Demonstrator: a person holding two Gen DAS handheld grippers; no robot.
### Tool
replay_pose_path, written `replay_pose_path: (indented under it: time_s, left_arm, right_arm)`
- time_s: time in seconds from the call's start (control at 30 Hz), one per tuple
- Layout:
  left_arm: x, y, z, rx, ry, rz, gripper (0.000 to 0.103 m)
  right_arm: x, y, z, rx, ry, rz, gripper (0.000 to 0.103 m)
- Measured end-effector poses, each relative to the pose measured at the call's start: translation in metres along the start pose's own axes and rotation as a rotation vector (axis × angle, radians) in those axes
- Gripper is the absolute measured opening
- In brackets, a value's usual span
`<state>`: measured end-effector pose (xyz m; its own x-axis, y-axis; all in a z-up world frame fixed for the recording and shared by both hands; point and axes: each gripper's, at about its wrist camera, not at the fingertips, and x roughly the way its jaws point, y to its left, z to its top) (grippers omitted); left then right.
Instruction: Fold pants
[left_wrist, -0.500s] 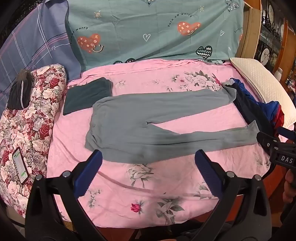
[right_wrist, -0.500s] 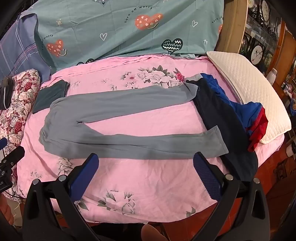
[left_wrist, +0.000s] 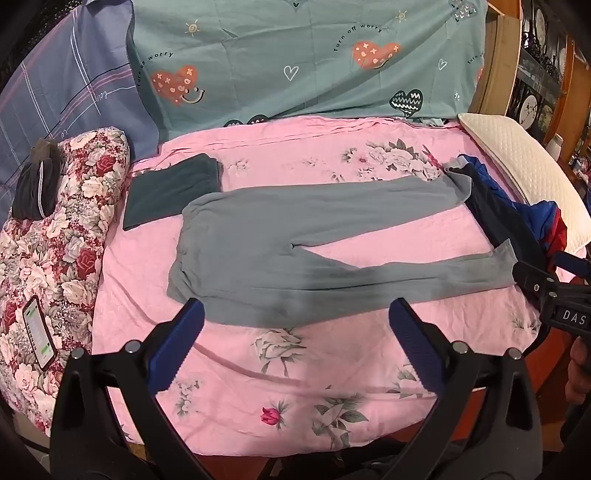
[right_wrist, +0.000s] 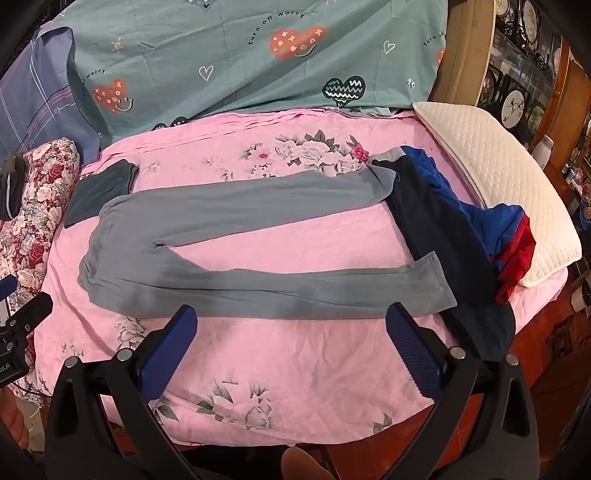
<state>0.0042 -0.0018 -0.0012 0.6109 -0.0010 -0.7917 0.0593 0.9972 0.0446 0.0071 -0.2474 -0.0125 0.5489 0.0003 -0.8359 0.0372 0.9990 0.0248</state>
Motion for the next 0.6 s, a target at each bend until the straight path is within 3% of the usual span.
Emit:
replay_pose_path:
  time_s: [0.6]
  left_arm:
    - [0.0047,-0.0042,-0.0033,0.008,0.004,-0.001,0.101]
  right_arm:
    - [0.0,0.0011,-0.0005,0.003,0.006,-0.002,0.102]
